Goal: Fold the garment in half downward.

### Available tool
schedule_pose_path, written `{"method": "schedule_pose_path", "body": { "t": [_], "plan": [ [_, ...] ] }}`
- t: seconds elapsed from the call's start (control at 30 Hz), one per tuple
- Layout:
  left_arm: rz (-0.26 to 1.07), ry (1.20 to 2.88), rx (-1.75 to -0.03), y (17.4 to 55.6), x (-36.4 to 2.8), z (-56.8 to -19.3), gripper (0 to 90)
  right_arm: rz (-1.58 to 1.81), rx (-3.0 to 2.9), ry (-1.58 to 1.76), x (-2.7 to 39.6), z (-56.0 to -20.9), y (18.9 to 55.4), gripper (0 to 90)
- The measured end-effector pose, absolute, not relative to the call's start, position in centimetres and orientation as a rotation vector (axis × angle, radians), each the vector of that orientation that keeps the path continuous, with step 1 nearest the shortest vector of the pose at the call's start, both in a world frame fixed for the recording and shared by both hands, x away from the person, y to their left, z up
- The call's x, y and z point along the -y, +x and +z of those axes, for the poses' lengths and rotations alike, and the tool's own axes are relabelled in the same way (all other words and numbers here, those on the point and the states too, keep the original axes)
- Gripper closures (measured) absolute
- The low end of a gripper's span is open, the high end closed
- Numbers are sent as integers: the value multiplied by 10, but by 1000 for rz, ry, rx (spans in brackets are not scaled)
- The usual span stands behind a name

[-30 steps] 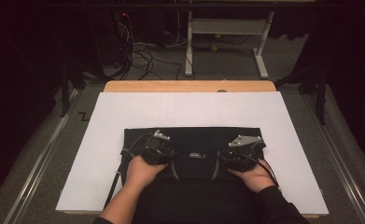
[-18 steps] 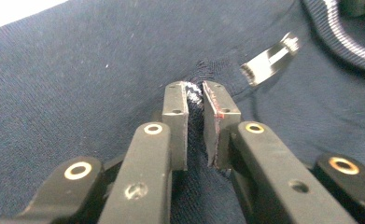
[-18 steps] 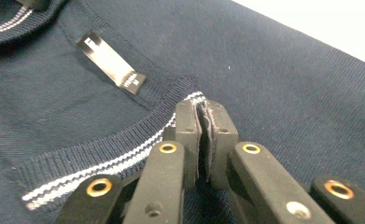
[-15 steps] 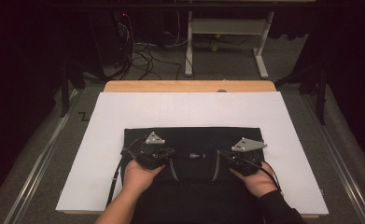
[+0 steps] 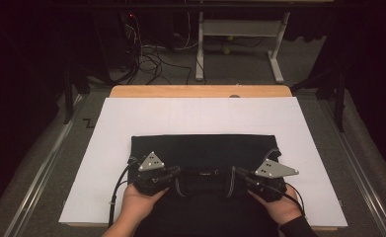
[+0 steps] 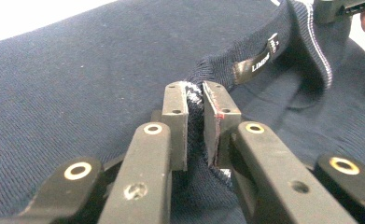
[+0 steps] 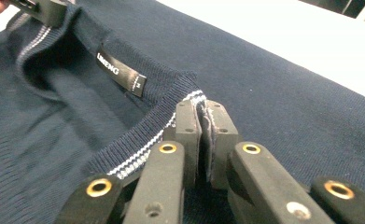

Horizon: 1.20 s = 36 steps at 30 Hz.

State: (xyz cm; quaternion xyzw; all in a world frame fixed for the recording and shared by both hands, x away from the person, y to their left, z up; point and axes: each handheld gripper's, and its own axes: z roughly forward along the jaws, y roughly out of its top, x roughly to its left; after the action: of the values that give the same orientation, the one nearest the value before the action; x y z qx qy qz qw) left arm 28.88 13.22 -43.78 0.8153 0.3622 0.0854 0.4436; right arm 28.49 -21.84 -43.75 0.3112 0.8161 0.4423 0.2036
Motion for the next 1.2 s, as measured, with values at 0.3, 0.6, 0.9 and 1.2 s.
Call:
{"method": "schedule_pose_path", "body": {
  "t": [0.3,0.6,0.9,1.2],
  "plan": [
    [201,2016,-821,257,-131,-428,759,1308,-2273,827,226,-434,252,861],
    [170,2022,-793,233,-132,-428,759,1369,-2286,798,234,-433,227,861],
    [135,2043,-767,208,-133,-431,757,1392,-2312,786,239,-435,208,862],
    [90,2080,-767,197,-134,-441,754,1383,-2340,789,245,-439,195,884]
  ]
}}
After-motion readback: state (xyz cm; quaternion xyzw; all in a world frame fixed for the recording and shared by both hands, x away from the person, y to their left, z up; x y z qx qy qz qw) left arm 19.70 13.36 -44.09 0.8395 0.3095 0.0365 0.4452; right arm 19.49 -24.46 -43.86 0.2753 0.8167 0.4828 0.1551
